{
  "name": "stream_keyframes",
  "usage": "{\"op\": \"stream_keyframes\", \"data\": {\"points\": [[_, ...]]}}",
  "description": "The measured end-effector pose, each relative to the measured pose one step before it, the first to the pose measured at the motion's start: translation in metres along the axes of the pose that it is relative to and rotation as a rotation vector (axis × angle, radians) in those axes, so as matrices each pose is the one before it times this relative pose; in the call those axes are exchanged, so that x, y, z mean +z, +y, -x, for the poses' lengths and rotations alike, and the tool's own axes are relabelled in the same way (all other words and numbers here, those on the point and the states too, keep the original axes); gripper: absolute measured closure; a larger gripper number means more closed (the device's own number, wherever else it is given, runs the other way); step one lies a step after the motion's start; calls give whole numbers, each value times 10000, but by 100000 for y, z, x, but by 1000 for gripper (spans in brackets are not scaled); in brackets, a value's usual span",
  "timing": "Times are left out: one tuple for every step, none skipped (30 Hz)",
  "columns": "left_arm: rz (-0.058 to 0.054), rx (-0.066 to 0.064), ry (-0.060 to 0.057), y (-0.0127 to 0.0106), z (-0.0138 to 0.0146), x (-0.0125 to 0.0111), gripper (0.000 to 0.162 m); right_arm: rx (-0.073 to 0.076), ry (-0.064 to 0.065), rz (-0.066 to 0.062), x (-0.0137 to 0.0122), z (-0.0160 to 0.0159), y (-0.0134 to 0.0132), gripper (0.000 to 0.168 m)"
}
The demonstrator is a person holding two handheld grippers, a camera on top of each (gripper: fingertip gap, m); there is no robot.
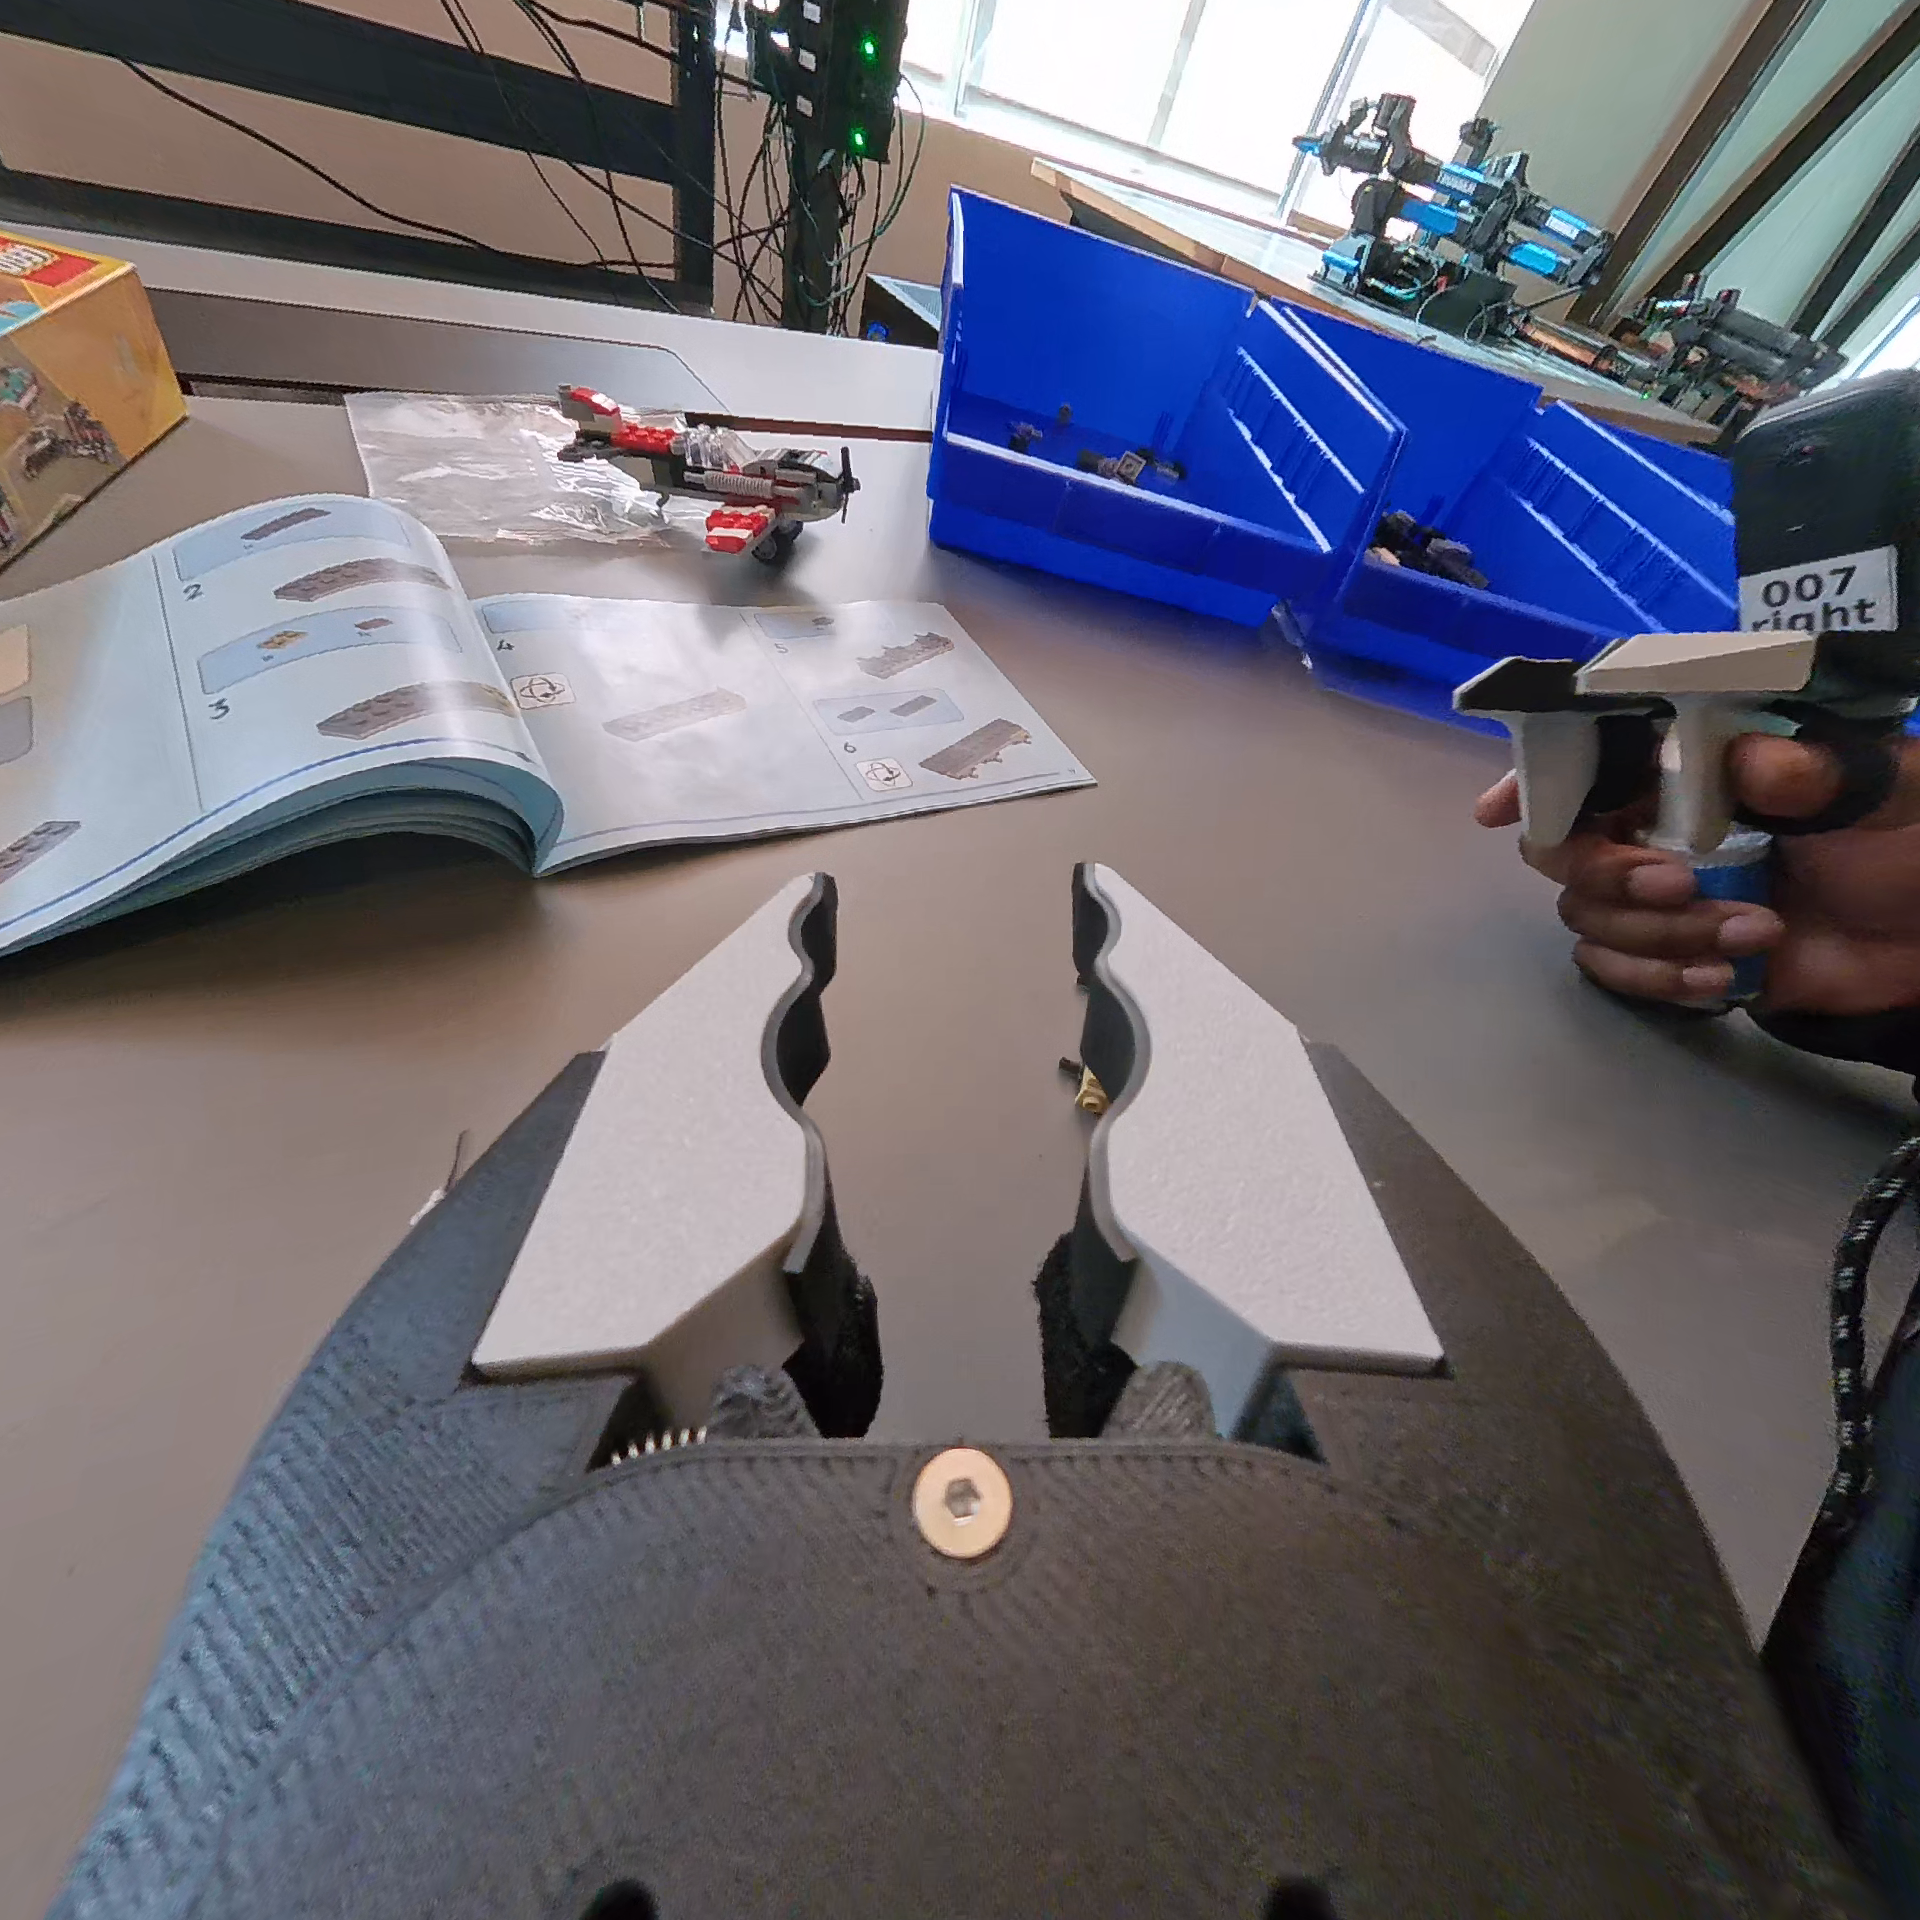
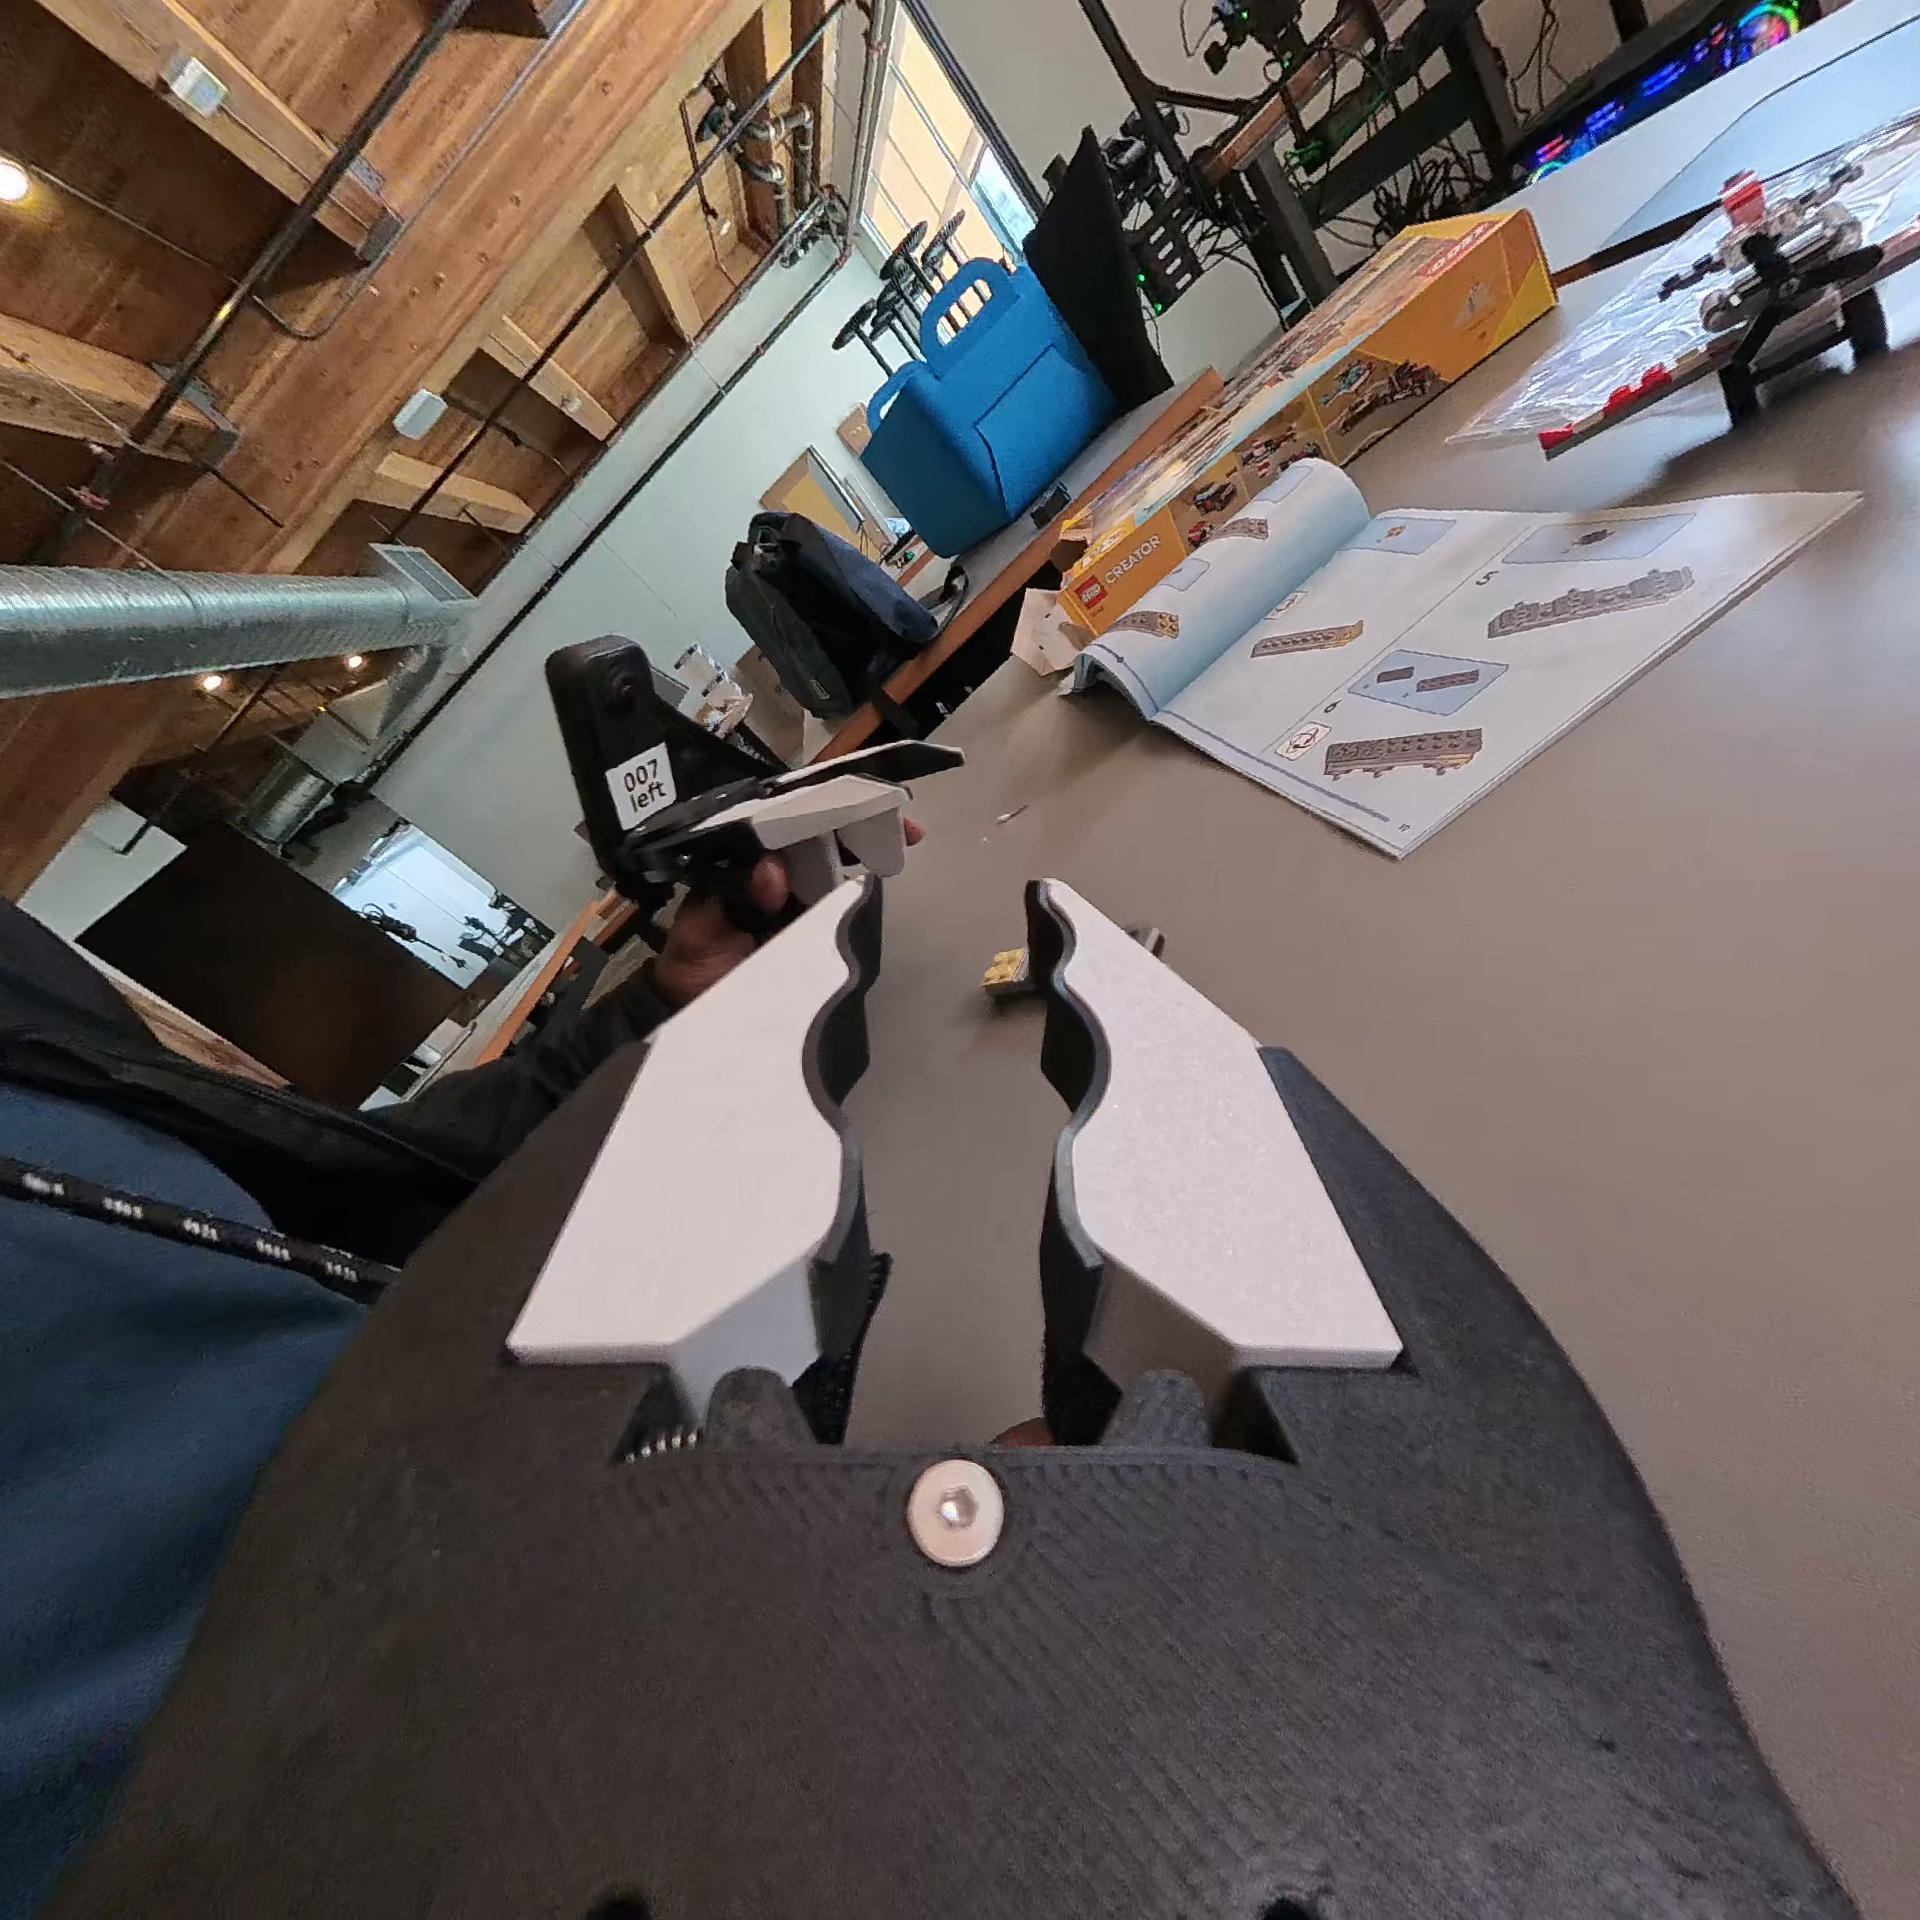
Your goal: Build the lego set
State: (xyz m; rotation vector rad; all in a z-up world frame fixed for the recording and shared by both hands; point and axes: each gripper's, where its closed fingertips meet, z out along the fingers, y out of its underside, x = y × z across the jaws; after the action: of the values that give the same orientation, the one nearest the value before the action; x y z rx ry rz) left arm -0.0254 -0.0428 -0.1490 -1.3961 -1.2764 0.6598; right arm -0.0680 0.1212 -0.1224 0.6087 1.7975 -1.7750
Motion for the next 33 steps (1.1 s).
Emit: {"op": "stream_keyframes", "data": {"points": [[84, 42, -17, 101, -28, 113, 117, 68, -27, -37, -129, 136, 41, 140], [87, 50, -30, 111, -17, 96, 117, 84, -34, -29, -145, 142, 54, 140], [68, 60, -41, 79, -21, 71, 117, 82, -46, -40, -149, 144, 26, 140], [53, 61, -42, 76, -17, 53, 117, 81, -42, -58, -147, 144, -21, 140], [50, 49, -43, 63, 7, 54, 117, 80, -58, -64, -154, 166, -59, 140], [52, 33, -42, 69, 9, 61, 117, 53, -64, -60, -126, 173, -105, 141], [49, 20, -41, 59, 35, 50, 117, 22, -57, -43, -105, 176, -104, 141], [40, 12, -40, 49, 36, 45, 117, 2, -48, -16, -82, 161, -67, 141], [30, 5, -30, 40, 30, 27, 117, -7, -61, -6, -67, 185, -53, 141], [22, -8, -28, 27, 36, 26, 117, 9, -60, -15, -62, 175, -44, 141], [20, -20, -33, 20, 62, 19, 117, 23, -66, -20, -40, 178, -37, 141], [32, -24, -28, 38, 61, 32, 117, 32, -68, -21, -41, 158, -52, 141], [60, -24, -24, 70, 50, 66, 117, 39, -66, -26, -31, 132, -58, 141], [97, -15, -15, 110, 31, 106, 117, 39, -59, -27, -42, 102, -53, 141], [139, -1, 17, 166, -23, 148, 117, 38, -44, -22, -47, 68, -60, 141], [179, 16, 57, 220, -88, 182, 117, 36, -34, -21, -49, 46, -51, 141], [202, 33, 85, 242, -128, 212, 117, 24, -22, -24, -46, 28, -63, 141], [188, 53, 83, 210, -156, 210, 116, 10, -12, -22, -36, 17, -59, 141], [155, 71, 56, 168, -125, 198, 116, -5, 2, -8, -43, 1, -41, 141], [133, 81, 52, 142, -132, 179, 116, -19, 13, -6, -33, -11, -37, 141], [127, 77, 50, 127, -111, 153, 116, -14, 16, -5, -25, -27, -36, 141], [94, 64, 36, 100, -75, 121, 116, 4, 0, -10, -24, -7, -43, 141], [54, 42, 15, 38, -35, 77, 116, 19, -4, -20, -21, -19, -42, 141], [34, 8, 15, 31, 0, 46, 116, 17, 1, -16, -22, -14, -37, 141], [22, -20, 23, 18, -6, 36, 116, 15, 0, -7, -19, -21, -18, 141], [4, -33, 21, 12, 14, 1, 116, 17, -11, -14, -3, 8, -28, 141], [-12, -35, 21, -19, 12, -17, 116, 28, -16, -20, -11, 10, -36, 141], [-17, -36, 22, -27, 10, -13, 116, 33, -17, -12, 13, 11, 4, 141], [-16, -39, 20, -12, 18, -21, 116, 25, -18, 0, 16, 19, 8, 141], [-12, -41, 21, -12, 18, -16, 116, 15, -11, 12, 30, 13, 38, 141], [-7, -44, 23, -14, 19, -4, 116, 6, -12, 9, 24, 23, 35, 141], [-1, -45, 24, 1, 20, -3, 116, 3, -9, 7, 36, 23, 26, 141], [5, -40, 22, 10, 16, -4, 116, 2, -5, 12, 35, 31, 33, 141]]}}
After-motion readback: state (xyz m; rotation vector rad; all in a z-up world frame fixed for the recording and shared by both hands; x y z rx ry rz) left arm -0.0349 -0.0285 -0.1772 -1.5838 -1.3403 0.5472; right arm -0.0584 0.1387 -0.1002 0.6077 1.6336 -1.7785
